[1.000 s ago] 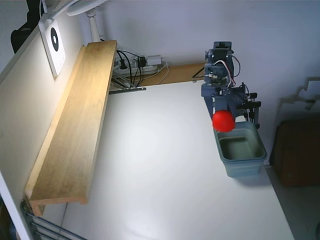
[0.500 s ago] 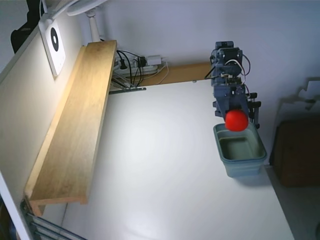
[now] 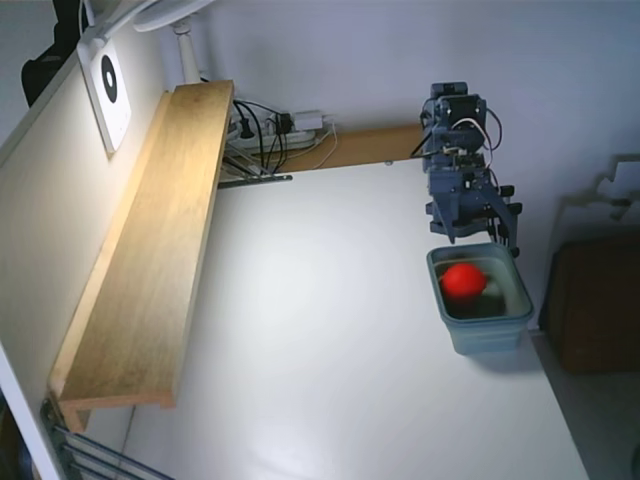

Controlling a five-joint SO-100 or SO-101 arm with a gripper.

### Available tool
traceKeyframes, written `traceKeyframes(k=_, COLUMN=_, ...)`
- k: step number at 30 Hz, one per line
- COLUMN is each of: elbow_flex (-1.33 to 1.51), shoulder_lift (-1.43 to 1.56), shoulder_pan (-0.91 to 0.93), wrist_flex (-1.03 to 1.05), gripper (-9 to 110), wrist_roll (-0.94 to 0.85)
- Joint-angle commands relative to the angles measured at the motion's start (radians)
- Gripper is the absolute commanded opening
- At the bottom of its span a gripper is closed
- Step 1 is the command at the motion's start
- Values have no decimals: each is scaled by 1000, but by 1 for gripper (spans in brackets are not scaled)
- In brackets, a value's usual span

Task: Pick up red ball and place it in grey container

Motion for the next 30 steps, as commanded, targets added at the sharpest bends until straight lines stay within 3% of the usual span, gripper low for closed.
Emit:
traceKeyframes(k=1, elbow_flex=-44, shoulder_lift=17, shoulder_pan=-19, wrist_flex=19, gripper=38, wrist_roll=3)
traceKeyframes(k=15, elbow_flex=-32, shoulder_lift=38, shoulder_pan=35, wrist_flex=26, gripper=37, wrist_roll=3)
traceKeyframes(k=30, elbow_flex=23, shoulder_lift=133, shoulder_pan=278, wrist_flex=57, gripper=30, wrist_roll=3)
